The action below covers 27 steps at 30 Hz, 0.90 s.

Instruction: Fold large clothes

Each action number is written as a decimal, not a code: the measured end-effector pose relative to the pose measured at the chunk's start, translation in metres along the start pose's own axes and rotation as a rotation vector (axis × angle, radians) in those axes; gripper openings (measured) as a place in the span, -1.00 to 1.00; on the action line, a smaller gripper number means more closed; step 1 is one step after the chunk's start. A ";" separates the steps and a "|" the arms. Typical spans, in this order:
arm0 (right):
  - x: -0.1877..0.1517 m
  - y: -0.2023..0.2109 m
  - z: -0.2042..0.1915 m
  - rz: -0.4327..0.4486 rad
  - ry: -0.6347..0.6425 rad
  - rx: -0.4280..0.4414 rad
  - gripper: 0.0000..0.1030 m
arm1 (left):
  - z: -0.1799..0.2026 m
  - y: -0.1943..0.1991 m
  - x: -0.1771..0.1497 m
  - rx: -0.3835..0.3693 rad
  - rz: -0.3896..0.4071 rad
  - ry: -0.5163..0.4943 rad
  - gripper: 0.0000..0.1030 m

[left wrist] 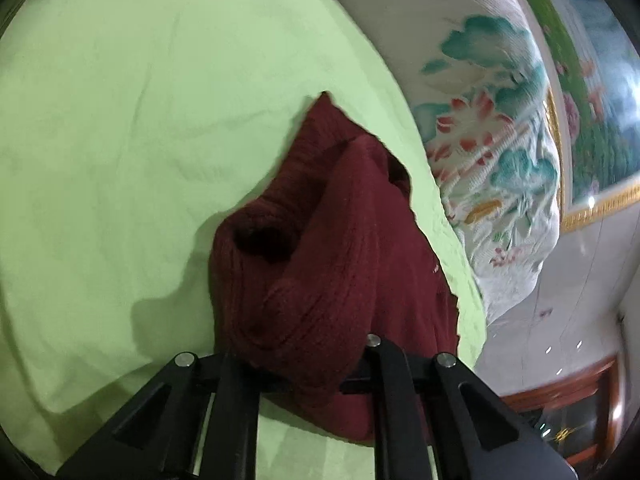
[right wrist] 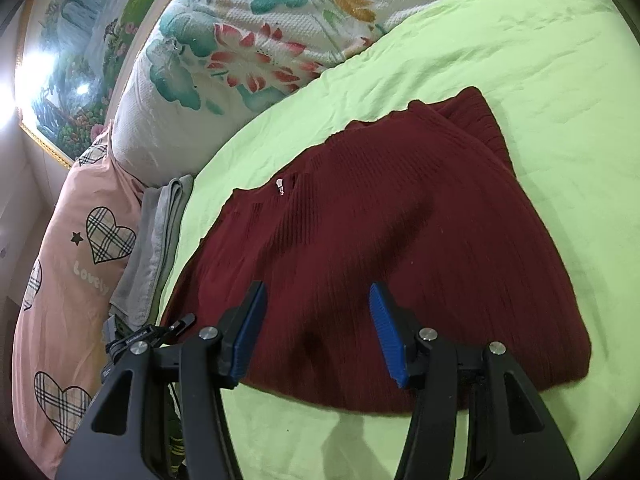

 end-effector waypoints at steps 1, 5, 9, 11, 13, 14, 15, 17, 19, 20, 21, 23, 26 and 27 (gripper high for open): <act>0.001 -0.001 0.000 -0.002 -0.001 0.004 0.06 | 0.011 0.000 0.000 -0.006 0.000 -0.048 -0.79; 0.004 0.000 0.002 -0.010 -0.015 0.032 0.06 | 0.073 -0.002 -0.009 -0.059 -0.008 -0.234 -0.82; 0.016 0.007 0.005 0.004 -0.037 0.063 0.06 | 0.147 -0.022 -0.036 -0.160 -0.060 -0.408 -0.83; 0.025 0.013 0.009 0.016 -0.080 0.111 0.06 | 0.178 -0.038 -0.060 -0.195 -0.107 -0.497 -0.83; 0.035 0.018 0.017 0.028 -0.146 0.184 0.06 | 0.204 -0.071 -0.100 -0.175 -0.204 -0.619 -0.83; 0.039 0.020 0.019 0.027 -0.169 0.210 0.06 | 0.208 -0.082 -0.114 -0.157 -0.231 -0.655 -0.83; 0.042 0.019 0.022 0.019 -0.193 0.242 0.06 | 0.209 -0.098 -0.132 -0.134 -0.274 -0.690 -0.83; 0.044 0.013 0.026 -0.024 -0.231 0.294 0.09 | 0.204 -0.117 -0.151 -0.126 -0.327 -0.683 -0.85; 0.043 0.004 0.027 -0.071 -0.236 0.287 0.24 | 0.199 -0.123 -0.156 -0.143 -0.350 -0.641 -0.86; 0.041 0.000 0.026 -0.094 -0.235 0.291 0.27 | 0.199 -0.122 -0.155 -0.150 -0.346 -0.630 -0.87; 0.040 -0.004 0.024 -0.115 -0.235 0.306 0.32 | 0.199 -0.119 -0.154 -0.152 -0.337 -0.632 -0.87; 0.041 -0.013 0.013 -0.150 -0.221 0.344 0.40 | 0.202 -0.111 -0.152 -0.158 -0.325 -0.653 -0.87; 0.047 -0.034 -0.003 -0.206 -0.180 0.332 0.56 | 0.206 -0.103 -0.150 -0.166 -0.312 -0.677 -0.86; 0.050 -0.042 -0.009 -0.225 -0.162 0.338 0.56 | 0.207 -0.101 -0.151 -0.168 -0.313 -0.682 -0.87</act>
Point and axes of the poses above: each gripper's, at about its wrist camera, not at the fingertips, and y roughly against the way its jaws point, z to its right, x to its top, the point moved 7 cm from there along -y, roughly the way its jaws point, and after that the axes turned 5 degrees about -x, right-handed, at the moved point
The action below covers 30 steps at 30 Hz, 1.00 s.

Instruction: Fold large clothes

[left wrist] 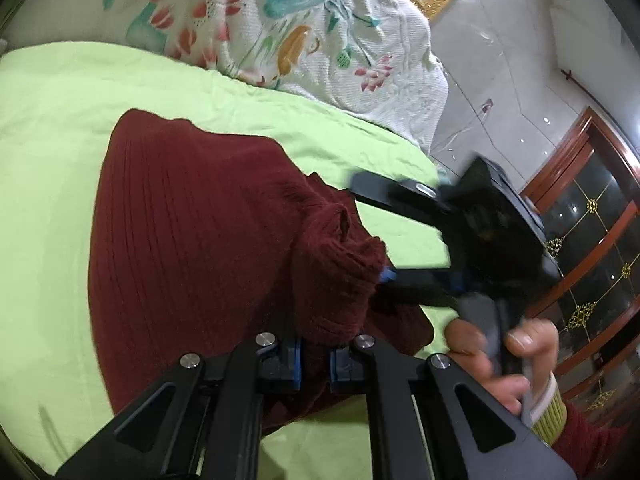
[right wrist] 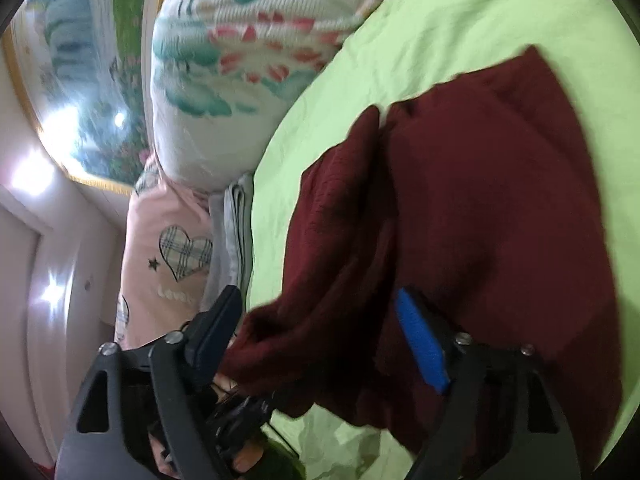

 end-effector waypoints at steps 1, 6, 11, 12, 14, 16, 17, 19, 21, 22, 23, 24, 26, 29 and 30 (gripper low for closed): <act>0.004 -0.011 -0.002 -0.025 0.010 -0.014 0.56 | 0.000 0.001 -0.001 0.003 -0.003 -0.007 -0.87; 0.031 -0.060 -0.001 -0.088 0.035 -0.117 -0.55 | 0.006 -0.004 -0.008 0.041 -0.034 -0.057 -0.87; 0.048 -0.029 -0.036 0.022 0.187 -0.112 -0.61 | 0.033 -0.004 -0.001 0.030 -0.035 -0.113 -0.87; 0.048 -0.017 -0.044 0.052 0.222 -0.104 -0.61 | 0.045 -0.007 0.001 0.011 -0.034 -0.133 -0.87; 0.049 0.013 -0.050 0.116 0.283 -0.114 -0.61 | 0.060 -0.017 0.002 -0.015 -0.041 -0.148 -0.86; 0.050 0.031 -0.032 0.141 0.286 -0.175 -0.61 | 0.071 -0.038 -0.005 -0.026 -0.081 -0.164 -0.86; 0.050 0.034 -0.017 0.138 0.267 -0.211 -0.61 | 0.072 -0.049 -0.010 -0.026 -0.104 -0.167 -0.86; 0.051 0.035 0.022 0.117 0.199 -0.291 -0.61 | 0.069 -0.073 -0.022 -0.038 -0.159 -0.139 -0.86; 0.046 0.030 0.054 0.087 0.154 -0.331 -0.61 | 0.064 -0.089 -0.030 -0.038 -0.195 -0.123 -0.86; 0.046 0.029 0.058 0.086 0.144 -0.314 -0.61 | 0.061 -0.095 -0.033 -0.028 -0.207 -0.126 -0.86; 0.046 0.029 0.060 0.093 0.139 -0.297 -0.61 | 0.060 -0.098 -0.034 -0.020 -0.214 -0.128 -0.86; 0.046 0.029 0.061 0.099 0.139 -0.285 -0.61 | 0.058 -0.099 -0.035 -0.016 -0.215 -0.127 -0.86; 0.049 0.028 0.062 0.111 0.143 -0.286 -0.60 | 0.057 -0.099 -0.032 -0.027 -0.215 -0.117 -0.86; 0.048 0.030 0.066 0.117 0.148 -0.293 -0.60 | 0.059 -0.088 -0.034 -0.034 -0.235 -0.105 -0.71; 0.047 0.031 0.065 0.124 0.156 -0.303 -0.60 | 0.060 -0.083 -0.035 -0.037 -0.250 -0.100 -0.66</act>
Point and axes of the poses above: each gripper's, at about its wrist camera, not at the fingertips, and y roughly against the way its jaws point, z to its right, x to its top, the point moved 7 cm from there along -y, roughly the way its jaws point, and after that the axes turned 5 degrees about -x, right-handed, at the moved point
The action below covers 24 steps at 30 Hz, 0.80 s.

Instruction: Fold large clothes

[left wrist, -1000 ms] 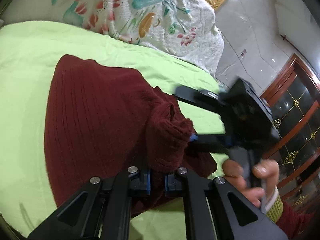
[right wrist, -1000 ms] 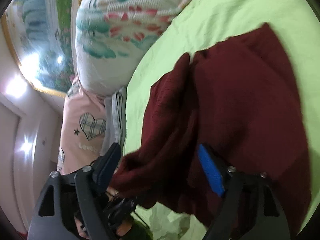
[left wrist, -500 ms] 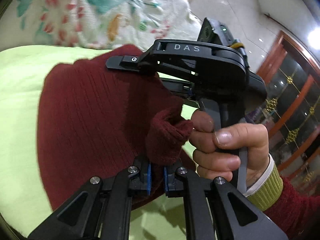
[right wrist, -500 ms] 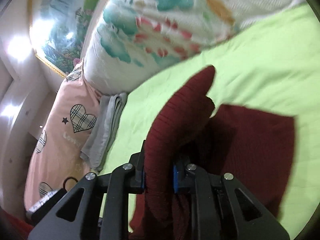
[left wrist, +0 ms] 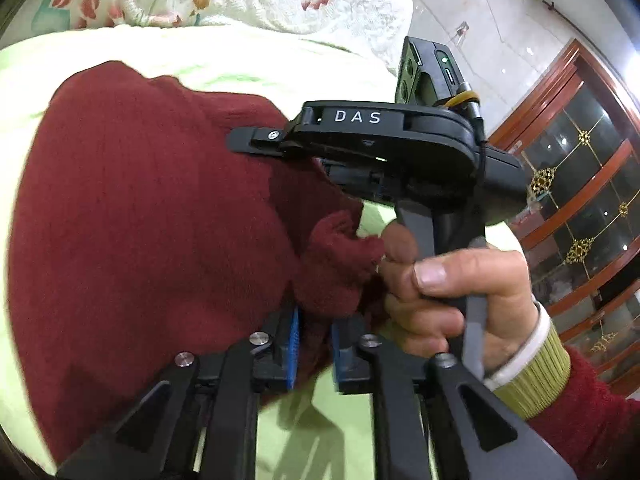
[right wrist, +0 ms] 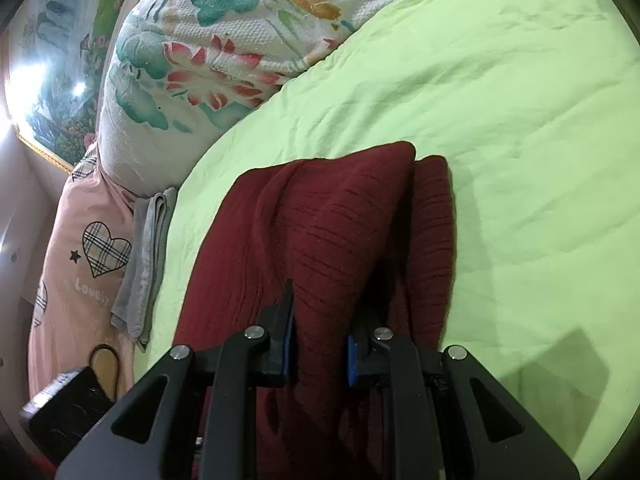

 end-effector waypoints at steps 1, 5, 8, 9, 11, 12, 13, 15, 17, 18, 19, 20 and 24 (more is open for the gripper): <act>-0.003 0.003 0.002 0.008 0.010 -0.014 -0.58 | 0.002 0.007 -0.002 -0.020 -0.011 0.009 -0.63; -0.008 0.022 0.004 0.042 0.027 -0.095 -0.58 | 0.009 0.051 -0.015 -0.074 0.007 0.022 0.12; -0.013 0.044 0.013 0.069 0.006 -0.185 -0.54 | -0.005 0.090 -0.017 -0.014 0.070 0.042 0.61; -0.014 0.051 0.017 0.075 -0.015 -0.210 -0.44 | -0.018 0.103 -0.016 0.013 0.098 0.072 0.62; -0.014 0.064 0.021 0.093 -0.068 -0.182 0.00 | -0.043 0.115 -0.012 0.043 0.124 0.140 0.64; -0.015 0.066 0.020 0.094 -0.082 -0.144 0.40 | -0.056 0.118 -0.010 0.042 0.135 0.180 0.64; -0.014 0.068 0.017 0.092 -0.101 -0.089 0.57 | -0.071 0.119 -0.007 0.040 0.142 0.229 0.64; -0.014 0.066 0.011 0.085 -0.106 -0.044 0.57 | -0.094 0.117 -0.002 0.027 0.148 0.307 0.64; -0.013 0.061 0.004 0.068 -0.093 -0.031 0.57 | -0.108 0.112 0.001 0.027 0.145 0.339 0.64; -0.012 0.056 0.002 0.056 -0.082 -0.036 0.57 | -0.113 0.108 0.002 0.030 0.141 0.351 0.64; -0.013 0.052 0.001 0.046 -0.077 -0.040 0.57 | -0.118 0.103 0.003 0.013 0.130 0.359 0.64; -0.013 0.048 0.001 0.033 -0.073 -0.045 0.57 | -0.118 0.095 0.001 0.003 0.119 0.371 0.64; -0.014 0.026 0.005 -0.041 -0.061 -0.059 0.58 | -0.147 0.059 0.016 -0.050 0.066 0.446 0.64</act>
Point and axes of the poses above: each gripper's, at about its wrist camera, not at the fingertips, and y roughly against the way its jaws point, z to its right, x to its top, the point moved 7 cm from there along -y, roughly the way its jaws point, and after that the axes turned 5 degrees about -x, right-handed, at the moved point
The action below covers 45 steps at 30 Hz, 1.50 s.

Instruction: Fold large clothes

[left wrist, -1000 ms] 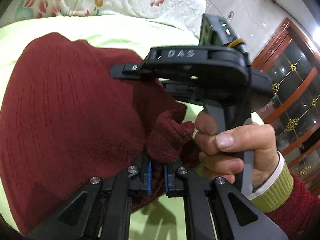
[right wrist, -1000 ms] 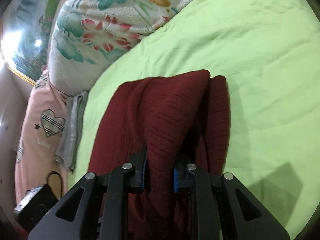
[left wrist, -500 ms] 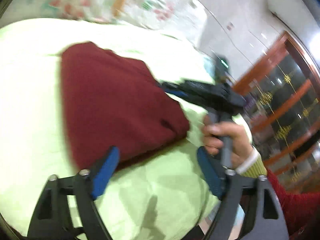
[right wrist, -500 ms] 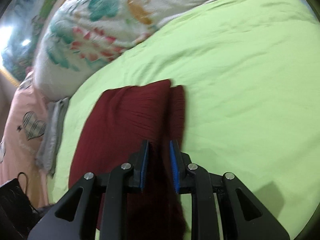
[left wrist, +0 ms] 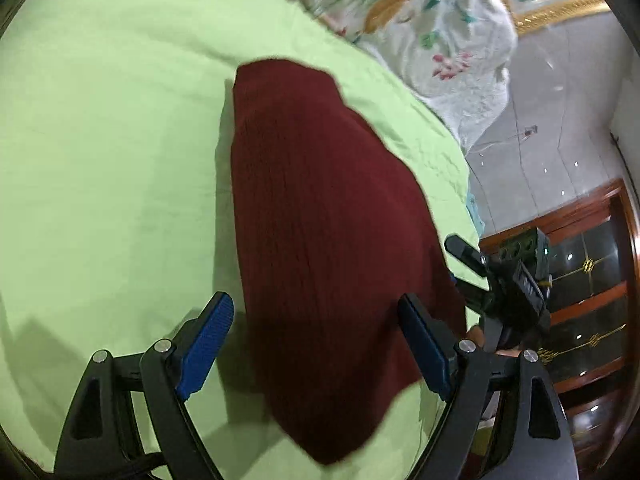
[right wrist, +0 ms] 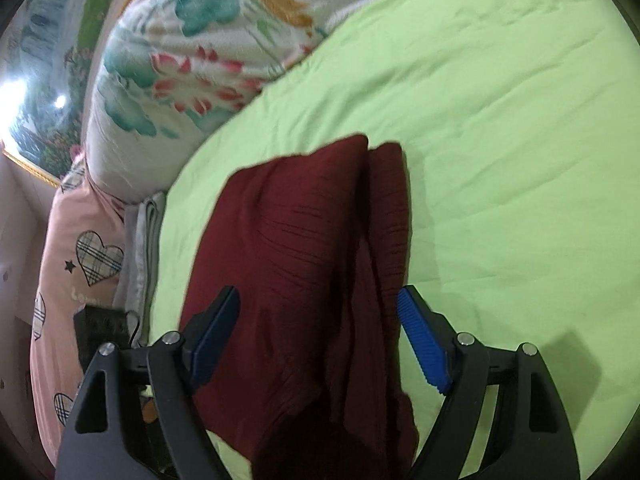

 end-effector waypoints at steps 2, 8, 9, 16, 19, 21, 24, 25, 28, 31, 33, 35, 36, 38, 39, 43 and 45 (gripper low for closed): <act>-0.002 -0.010 0.003 -0.038 0.015 -0.001 0.58 | -0.007 -0.019 0.006 -0.066 -0.053 0.036 0.70; 0.002 -0.033 0.004 -0.089 0.048 0.022 -0.05 | -0.005 -0.057 0.018 -0.055 -0.114 -0.004 0.44; 0.000 -0.036 0.002 -0.114 0.033 0.044 -0.17 | 0.000 -0.057 0.019 -0.041 -0.103 -0.034 0.40; -0.017 -0.020 -0.050 -0.050 0.097 0.133 -0.31 | 0.029 0.002 0.003 0.064 0.029 -0.197 -0.05; -0.033 -0.027 -0.095 -0.041 0.161 0.205 -0.32 | 0.029 0.061 -0.006 0.134 0.116 -0.237 -0.05; -0.041 -0.040 -0.125 -0.052 0.179 0.279 -0.32 | 0.020 0.095 -0.011 0.185 0.141 -0.232 -0.05; -0.049 -0.067 -0.153 -0.090 0.180 0.344 -0.32 | -0.006 0.133 -0.019 0.238 0.164 -0.198 -0.04; -0.056 -0.079 -0.161 -0.115 0.179 0.362 -0.32 | -0.021 0.143 -0.023 0.257 0.166 -0.179 -0.04; -0.071 -0.112 -0.166 -0.185 0.160 0.328 -0.23 | -0.059 0.147 -0.032 0.270 0.145 -0.109 0.01; -0.081 -0.129 -0.151 -0.224 0.134 0.252 -0.03 | -0.089 0.146 -0.040 0.231 0.155 -0.041 0.15; -0.082 -0.124 -0.147 -0.220 0.120 0.262 -0.01 | -0.091 0.155 -0.044 0.200 0.178 -0.026 0.20; -0.079 -0.112 -0.142 -0.206 0.113 0.236 0.03 | -0.089 0.162 -0.050 0.218 0.201 -0.032 0.24; -0.077 -0.106 -0.141 -0.196 0.107 0.227 0.07 | -0.089 0.171 -0.057 0.227 0.219 -0.030 0.24; -0.074 -0.087 -0.137 -0.161 0.091 0.219 0.12 | -0.084 0.183 -0.066 0.224 0.256 -0.023 0.25; -0.075 -0.070 -0.136 -0.125 0.097 0.219 0.14 | -0.082 0.193 -0.074 0.218 0.277 -0.022 0.25; -0.095 -0.032 -0.143 -0.045 0.176 0.223 0.14 | -0.064 0.233 -0.102 0.179 0.359 -0.048 0.25; -0.109 -0.025 -0.146 -0.030 0.218 0.219 0.14 | -0.054 0.240 -0.114 0.188 0.357 -0.075 0.24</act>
Point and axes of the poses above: each gripper's, at about its wrist camera, not at the fingertips, and y roughly against the way its jaws point, z to its right, x to its top, the point moved 7 cm from there along -y, roughly the way its jaws point, and after that the axes turned 5 degrees about -x, right-handed, at the moved point
